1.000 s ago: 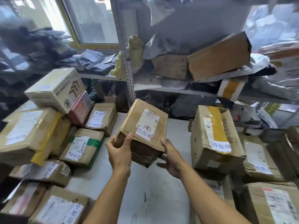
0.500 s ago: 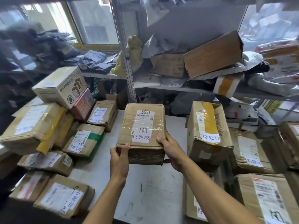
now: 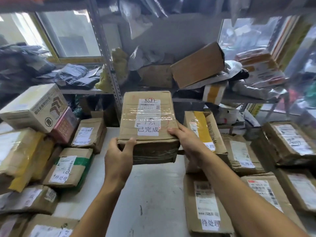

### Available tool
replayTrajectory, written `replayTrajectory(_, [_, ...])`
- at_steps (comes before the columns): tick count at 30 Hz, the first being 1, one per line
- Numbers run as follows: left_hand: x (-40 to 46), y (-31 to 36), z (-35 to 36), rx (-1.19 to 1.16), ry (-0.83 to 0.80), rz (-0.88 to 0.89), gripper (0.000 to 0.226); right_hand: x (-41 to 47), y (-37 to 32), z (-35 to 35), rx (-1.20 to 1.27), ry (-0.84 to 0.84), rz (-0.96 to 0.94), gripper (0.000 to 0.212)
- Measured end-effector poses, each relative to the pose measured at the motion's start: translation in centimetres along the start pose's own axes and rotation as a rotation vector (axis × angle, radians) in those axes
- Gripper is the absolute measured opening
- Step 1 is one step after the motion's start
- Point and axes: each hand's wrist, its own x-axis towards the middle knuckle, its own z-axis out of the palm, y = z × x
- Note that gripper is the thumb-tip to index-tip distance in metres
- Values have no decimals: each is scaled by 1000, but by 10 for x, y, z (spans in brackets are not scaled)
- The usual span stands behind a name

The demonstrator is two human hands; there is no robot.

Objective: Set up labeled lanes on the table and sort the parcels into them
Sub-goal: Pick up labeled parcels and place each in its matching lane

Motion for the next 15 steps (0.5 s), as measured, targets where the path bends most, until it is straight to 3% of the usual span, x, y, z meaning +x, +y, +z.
replayTrajectory(7, [-1, 45, 61, -121, -136, 163, 57, -36, -40, -65, -6, 195, -100, 32])
replayTrajectory(15, [-55, 85, 180, -220, -345, 160, 43, -108, -53, -192, -68, 432, -127, 17])
